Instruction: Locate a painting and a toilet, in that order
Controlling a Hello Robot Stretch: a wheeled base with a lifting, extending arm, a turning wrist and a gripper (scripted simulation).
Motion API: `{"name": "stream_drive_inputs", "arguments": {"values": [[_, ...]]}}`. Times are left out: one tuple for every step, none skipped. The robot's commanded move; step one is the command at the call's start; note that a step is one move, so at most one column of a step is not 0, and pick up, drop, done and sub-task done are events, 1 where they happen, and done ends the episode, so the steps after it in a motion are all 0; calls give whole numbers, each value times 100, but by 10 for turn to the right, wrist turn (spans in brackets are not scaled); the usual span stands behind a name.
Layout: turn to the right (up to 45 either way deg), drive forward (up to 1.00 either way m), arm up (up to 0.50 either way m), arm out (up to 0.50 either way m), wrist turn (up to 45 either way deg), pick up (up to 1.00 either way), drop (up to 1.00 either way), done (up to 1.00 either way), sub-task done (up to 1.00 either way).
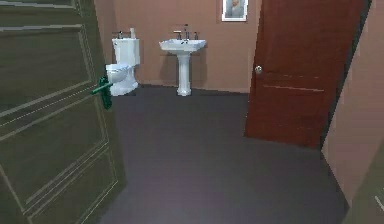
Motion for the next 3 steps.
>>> {"name": "stream_drive_inputs", "arguments": {"values": [[0, 100, 0, 0, 0, 0, 0, 0, 0], [0, 60, 0, 0, 0, 0, 0, 0, 0], [-150, 0, 0, 0, 0, 0, 0, 0, 0]]}}
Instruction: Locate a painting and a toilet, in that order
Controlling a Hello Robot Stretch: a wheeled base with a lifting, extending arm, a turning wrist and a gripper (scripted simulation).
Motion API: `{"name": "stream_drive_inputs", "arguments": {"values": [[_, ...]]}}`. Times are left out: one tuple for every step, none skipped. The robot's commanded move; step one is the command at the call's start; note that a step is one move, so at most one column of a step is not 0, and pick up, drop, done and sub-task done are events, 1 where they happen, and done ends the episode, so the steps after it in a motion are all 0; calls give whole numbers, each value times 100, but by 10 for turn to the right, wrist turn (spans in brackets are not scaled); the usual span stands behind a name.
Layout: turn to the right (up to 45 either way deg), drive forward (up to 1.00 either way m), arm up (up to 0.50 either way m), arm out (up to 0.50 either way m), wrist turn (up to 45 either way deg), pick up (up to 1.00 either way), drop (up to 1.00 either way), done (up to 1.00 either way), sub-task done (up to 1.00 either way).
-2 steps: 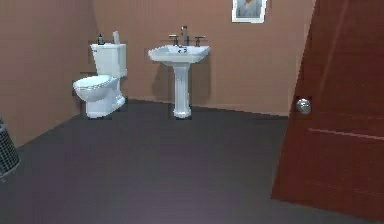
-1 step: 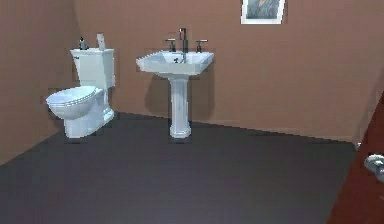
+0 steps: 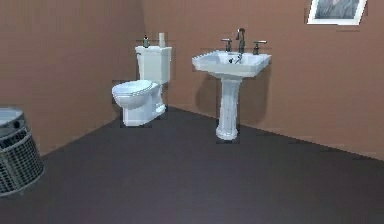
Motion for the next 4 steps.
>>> {"name": "stream_drive_inputs", "arguments": {"values": [[0, 15, 0, 0, 0, 0, 0, 0, 0], [300, 0, 0, 0, 0, 0, 0, 0, 0], [0, 15, 0, 0, 0, 0, 0, 0, 0], [-450, 0, 0, 0, 0, 0, 0, 0, 0]]}}
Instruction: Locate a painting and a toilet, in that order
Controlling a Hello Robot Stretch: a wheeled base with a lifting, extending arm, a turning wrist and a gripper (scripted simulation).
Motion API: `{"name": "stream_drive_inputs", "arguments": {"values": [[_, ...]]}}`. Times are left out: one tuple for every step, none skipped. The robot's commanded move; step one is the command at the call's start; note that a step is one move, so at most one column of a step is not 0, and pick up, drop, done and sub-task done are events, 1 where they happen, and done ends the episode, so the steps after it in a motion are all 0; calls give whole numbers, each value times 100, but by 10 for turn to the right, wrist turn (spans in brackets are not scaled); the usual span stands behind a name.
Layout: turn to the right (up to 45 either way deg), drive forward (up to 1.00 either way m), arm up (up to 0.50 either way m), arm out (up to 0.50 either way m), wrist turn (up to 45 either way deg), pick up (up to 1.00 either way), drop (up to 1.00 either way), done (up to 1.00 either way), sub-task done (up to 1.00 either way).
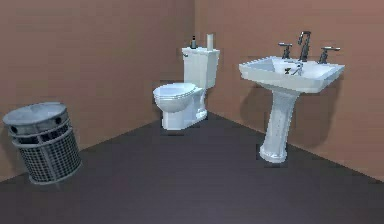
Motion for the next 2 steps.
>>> {"name": "stream_drive_inputs", "arguments": {"values": [[-90, 0, 0, 0, 0, 0, 0, 0, 0], [0, 100, 0, 0, 0, 0, 0, 0, 0]]}}
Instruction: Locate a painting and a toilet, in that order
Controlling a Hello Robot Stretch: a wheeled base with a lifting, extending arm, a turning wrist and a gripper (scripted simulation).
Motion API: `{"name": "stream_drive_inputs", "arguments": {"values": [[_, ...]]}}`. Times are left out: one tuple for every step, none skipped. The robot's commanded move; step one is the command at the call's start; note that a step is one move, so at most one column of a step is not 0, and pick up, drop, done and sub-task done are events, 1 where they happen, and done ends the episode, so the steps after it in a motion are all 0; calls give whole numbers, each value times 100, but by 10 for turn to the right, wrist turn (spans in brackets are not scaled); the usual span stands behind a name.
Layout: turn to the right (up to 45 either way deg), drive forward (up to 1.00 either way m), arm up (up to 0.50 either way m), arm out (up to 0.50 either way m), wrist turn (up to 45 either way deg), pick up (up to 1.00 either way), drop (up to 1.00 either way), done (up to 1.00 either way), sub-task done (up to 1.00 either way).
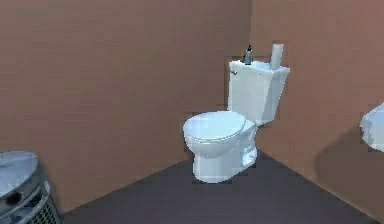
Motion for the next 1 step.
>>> {"name": "stream_drive_inputs", "arguments": {"values": [[0, 60, 0, 0, 0, 0, 0, 0, 0]]}}
